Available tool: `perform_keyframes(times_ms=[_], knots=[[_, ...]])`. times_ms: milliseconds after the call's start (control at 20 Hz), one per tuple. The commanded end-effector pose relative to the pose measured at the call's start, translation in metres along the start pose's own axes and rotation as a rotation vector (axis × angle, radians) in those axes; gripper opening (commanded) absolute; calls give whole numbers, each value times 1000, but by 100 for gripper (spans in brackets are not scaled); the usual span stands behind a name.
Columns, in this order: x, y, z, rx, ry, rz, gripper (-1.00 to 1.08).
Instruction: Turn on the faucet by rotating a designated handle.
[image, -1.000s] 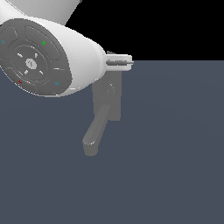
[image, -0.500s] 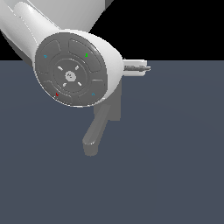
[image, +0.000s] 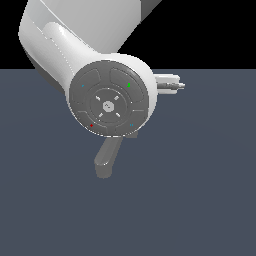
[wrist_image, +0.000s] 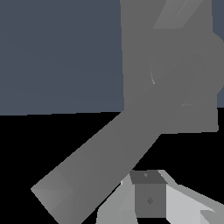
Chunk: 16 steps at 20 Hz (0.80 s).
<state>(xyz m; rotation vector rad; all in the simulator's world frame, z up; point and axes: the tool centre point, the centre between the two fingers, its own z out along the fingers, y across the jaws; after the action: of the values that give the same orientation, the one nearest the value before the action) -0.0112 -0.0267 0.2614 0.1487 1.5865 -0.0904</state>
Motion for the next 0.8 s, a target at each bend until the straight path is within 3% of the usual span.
perform_keyframes(times_ms=[0,750], knots=[[0,-12,3,9,-11,-1,-100],[26,-56,11,9,-22,-17,-100]])
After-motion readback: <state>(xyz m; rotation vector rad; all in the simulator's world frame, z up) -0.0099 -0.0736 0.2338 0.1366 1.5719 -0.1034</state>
